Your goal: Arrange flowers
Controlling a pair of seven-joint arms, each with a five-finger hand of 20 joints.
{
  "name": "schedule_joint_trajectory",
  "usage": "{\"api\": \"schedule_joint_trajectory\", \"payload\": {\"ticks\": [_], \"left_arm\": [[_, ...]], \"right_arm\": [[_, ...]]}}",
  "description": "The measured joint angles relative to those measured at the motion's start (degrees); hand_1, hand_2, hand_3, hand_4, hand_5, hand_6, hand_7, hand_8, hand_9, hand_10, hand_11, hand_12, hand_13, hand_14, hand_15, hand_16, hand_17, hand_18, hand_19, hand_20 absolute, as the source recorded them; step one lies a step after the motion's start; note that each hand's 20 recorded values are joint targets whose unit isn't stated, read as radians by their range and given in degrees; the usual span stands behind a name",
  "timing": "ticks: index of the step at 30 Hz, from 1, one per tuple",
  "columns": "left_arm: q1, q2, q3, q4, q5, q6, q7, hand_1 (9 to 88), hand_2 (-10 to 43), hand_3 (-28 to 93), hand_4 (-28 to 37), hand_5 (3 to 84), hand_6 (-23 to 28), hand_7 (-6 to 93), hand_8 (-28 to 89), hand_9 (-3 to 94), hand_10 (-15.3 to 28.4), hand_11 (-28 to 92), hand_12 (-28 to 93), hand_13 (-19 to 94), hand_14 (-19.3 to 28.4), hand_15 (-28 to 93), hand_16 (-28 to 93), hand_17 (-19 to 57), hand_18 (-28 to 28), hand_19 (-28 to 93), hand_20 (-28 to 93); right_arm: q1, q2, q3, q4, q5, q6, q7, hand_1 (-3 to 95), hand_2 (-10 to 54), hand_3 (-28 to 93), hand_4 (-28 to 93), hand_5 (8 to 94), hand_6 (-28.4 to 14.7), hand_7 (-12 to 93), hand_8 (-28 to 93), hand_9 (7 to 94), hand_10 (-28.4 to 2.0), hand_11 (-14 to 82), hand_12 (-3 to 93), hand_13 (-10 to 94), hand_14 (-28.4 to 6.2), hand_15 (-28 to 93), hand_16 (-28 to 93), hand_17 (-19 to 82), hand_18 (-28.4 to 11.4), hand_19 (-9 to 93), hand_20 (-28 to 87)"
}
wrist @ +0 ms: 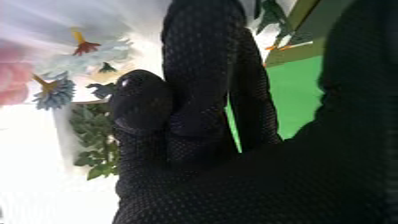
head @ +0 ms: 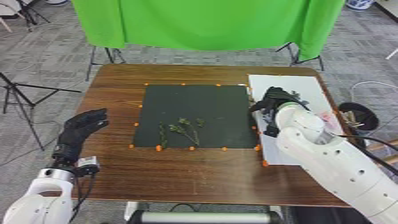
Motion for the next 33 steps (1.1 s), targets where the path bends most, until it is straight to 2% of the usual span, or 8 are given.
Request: {"api": "schedule_joint_trajectory", "payload": {"ticks": [2,4,5,6,8,14,20,33], "left_arm": [[0.0,-0.05,0.00,0.03,0.01,-0.05,0.00,39.8,-9.5,63,-14.1,47.2,0.7,21.2,-8,42.2,11.4,22,15,37,16.0,27,1,9.5,13.7,19,24],[-0.1,-0.09,0.01,0.07,0.02,-0.11,-0.01,39.8,-9.5,63,-14.1,47.2,0.7,21.2,-8,42.2,11.5,22,15,37,16.0,27,1,9.5,13.7,19,24],[-0.1,-0.11,0.02,0.09,0.03,-0.16,-0.01,39.8,-9.5,63,-14.1,47.2,0.7,21.1,-8,42.2,11.5,22,15,37,16.0,27,1,9.5,13.7,19,24],[-0.2,-0.14,0.04,0.15,0.05,-0.24,-0.02,39.8,-9.5,63,-14.1,47.2,0.7,21.2,-8,42.2,11.4,22,15,37,16.0,27,1,9.5,13.7,19,24],[-0.4,-0.22,0.09,0.33,0.08,-0.43,-0.04,39.8,-9.5,63,-14.1,47.2,0.6,21.2,-8,42.2,11.5,22,15,37,15.9,27,1,9.5,13.7,19,24],[-0.9,-0.46,0.16,0.62,0.12,-0.82,-0.09,39.9,-9.5,63,-14.2,47.1,0.5,21.3,-8,42.1,11.5,22,15,37,16.1,27,1,9.5,13.7,19,24],[-1.0,-0.53,0.22,0.68,0.13,-0.98,-0.09,39.9,-9.5,63,-14.3,47.2,0.5,21.2,-9,42.1,11.5,22,15,37,16.0,27,1,9.5,13.7,19,24],[-1.5,-0.53,0.58,0.98,0.05,-0.98,0.02,40.1,-9.5,63,-14.0,47.2,0.7,21.0,-8,42.0,11.4,22,15,37,16.0,27,1,9.5,13.7,19,24]], "right_arm": [[-0.5,0.2,0.0,0.0,0.0,2.5,0.0,53.0,-9.5,60,-18,66.5,-1.5,17,-3,78.7,-15.7,16.1,20.2,94,-2.6,50,22,71,-5.4,86,31],[-1.2,0.4,-0.3,0.0,-0.1,5.7,-0.1,61.9,-9.5,48,-13,67.6,-1.8,17,7,83.9,-13.8,11.5,29.6,94,-2.1,51,21,72,-5.1,84,35],[-1.6,0.6,-0.6,0.0,-0.2,7.4,-0.2,76.5,-9.5,10,12,68.1,-1.9,18,10,87.1,-13.0,8.2,34.6,94,-1.7,52,21,73,-4.7,82,38],[-2.0,0.7,-0.9,0.0,-0.4,9.2,-0.3,86.6,-9.5,-15,30,68.9,-1.9,18,13,88.8,-12.3,8.5,36.6,94,-1.6,52,21,73,-4.8,82,39],[-2.9,0.9,-1.2,0.0,-0.9,12.0,-0.4,93.1,-9.5,-27,39,71.6,-2.1,18,16,90.9,-11.1,10.2,38.4,94,-1.4,52,20,74,-4.5,81,40],[-4.5,0.9,-0.3,-0.7,-1.6,13.0,-0.7,94.5,-9.5,-27,50,77.2,-3.9,22,21,93.6,-10.3,12.8,40.6,94,-1.3,52,20,75,-3.9,80,40],[-5.1,0.9,0.5,-1.3,1.9,14.2,-1.3,94.6,-9.5,-25,55,78.0,-4.4,26,21,93.1,-12.3,13.9,45.5,94,-1.2,51,21,75,-3.1,78,42],[-8.3,1.6,-0.5,-4.3,14.3,32.8,-8.4,94.6,-9.5,-27,59,78.2,-4.8,28,20,92.9,-13.6,14.5,47.7,94,-1.3,51,23,75,-2.8,77,46]]}}
